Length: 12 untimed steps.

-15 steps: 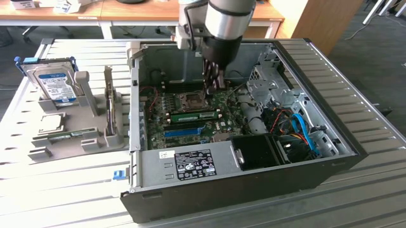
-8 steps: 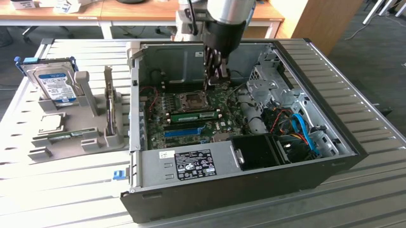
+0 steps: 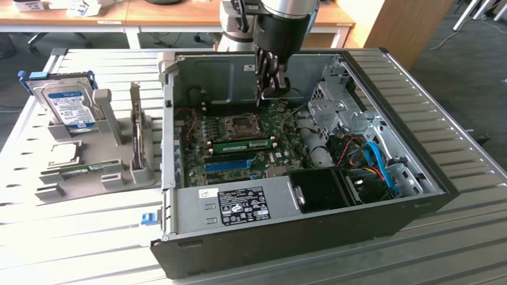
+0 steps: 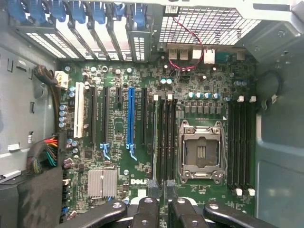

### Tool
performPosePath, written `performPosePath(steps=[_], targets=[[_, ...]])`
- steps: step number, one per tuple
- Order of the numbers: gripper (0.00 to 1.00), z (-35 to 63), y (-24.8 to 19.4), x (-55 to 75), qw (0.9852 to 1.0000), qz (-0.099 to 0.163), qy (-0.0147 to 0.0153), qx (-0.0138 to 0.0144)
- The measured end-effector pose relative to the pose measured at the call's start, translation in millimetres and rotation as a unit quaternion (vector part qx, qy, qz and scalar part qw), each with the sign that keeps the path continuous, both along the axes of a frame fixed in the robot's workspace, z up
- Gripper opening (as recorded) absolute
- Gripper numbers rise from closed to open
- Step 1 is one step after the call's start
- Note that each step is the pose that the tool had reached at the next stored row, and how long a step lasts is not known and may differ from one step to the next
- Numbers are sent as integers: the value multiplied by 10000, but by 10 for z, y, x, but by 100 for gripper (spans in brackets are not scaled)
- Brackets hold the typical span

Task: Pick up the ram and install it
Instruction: 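Insert the ram into the slot, then press down the ram until it locks into place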

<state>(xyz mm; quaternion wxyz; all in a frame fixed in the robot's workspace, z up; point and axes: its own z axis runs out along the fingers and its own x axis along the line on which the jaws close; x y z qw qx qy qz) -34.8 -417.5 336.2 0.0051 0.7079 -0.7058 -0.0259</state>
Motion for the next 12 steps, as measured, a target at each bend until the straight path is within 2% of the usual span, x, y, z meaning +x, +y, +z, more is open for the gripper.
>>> performPosePath(steps=[12], targets=[[19, 1, 0, 0, 10000, 0, 0, -1]])
